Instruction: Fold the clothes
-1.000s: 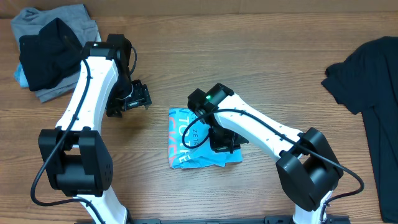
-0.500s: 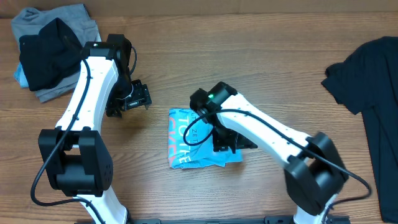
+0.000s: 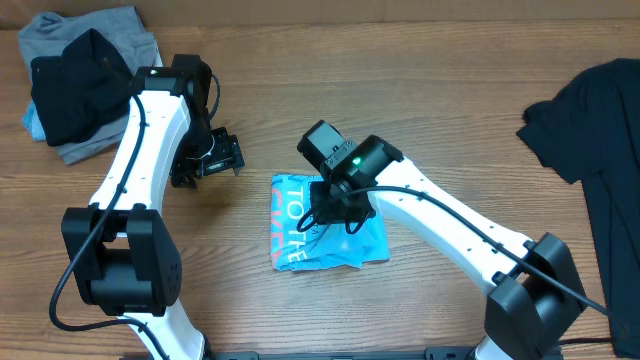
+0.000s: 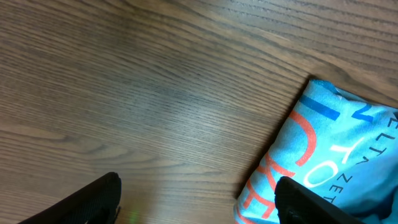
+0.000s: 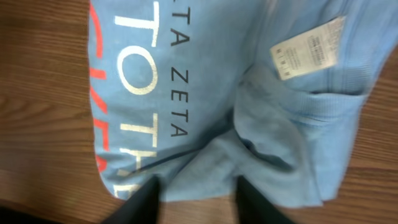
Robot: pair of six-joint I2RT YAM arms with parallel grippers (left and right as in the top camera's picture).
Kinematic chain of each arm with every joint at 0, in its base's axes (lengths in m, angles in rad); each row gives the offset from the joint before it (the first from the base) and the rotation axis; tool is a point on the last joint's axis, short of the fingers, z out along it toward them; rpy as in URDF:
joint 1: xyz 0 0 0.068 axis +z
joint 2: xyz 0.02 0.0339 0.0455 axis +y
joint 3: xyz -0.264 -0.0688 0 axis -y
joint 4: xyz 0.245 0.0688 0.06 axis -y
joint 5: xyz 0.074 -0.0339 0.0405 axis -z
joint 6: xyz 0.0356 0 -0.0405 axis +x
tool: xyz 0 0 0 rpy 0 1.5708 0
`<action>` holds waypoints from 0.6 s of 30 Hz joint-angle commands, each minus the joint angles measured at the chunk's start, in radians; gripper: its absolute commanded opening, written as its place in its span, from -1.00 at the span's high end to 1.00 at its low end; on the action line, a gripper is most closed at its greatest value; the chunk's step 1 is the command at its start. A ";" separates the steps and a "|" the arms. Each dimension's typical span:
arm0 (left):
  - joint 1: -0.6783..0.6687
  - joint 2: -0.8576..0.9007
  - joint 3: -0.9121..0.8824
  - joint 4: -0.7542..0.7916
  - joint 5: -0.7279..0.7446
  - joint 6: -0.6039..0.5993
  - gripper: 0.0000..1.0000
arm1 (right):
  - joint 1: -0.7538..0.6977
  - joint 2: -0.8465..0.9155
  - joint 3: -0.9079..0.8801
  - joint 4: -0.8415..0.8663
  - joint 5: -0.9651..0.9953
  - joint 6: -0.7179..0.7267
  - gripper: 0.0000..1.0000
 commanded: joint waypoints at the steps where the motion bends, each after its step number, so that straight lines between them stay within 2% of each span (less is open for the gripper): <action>1: -0.009 -0.024 -0.003 0.000 0.005 -0.006 -0.64 | -0.038 -0.007 -0.124 0.053 -0.011 -0.002 0.75; 10: -0.009 -0.024 -0.003 -0.001 0.005 -0.002 -0.64 | -0.164 -0.007 -0.362 0.100 0.020 -0.007 0.83; 12: -0.009 -0.024 -0.003 0.000 0.005 -0.002 -0.65 | -0.213 -0.007 -0.420 0.113 0.007 -0.005 0.92; 18: -0.009 -0.024 -0.003 0.000 0.005 -0.003 -0.65 | -0.250 -0.015 -0.409 0.006 0.040 0.053 0.92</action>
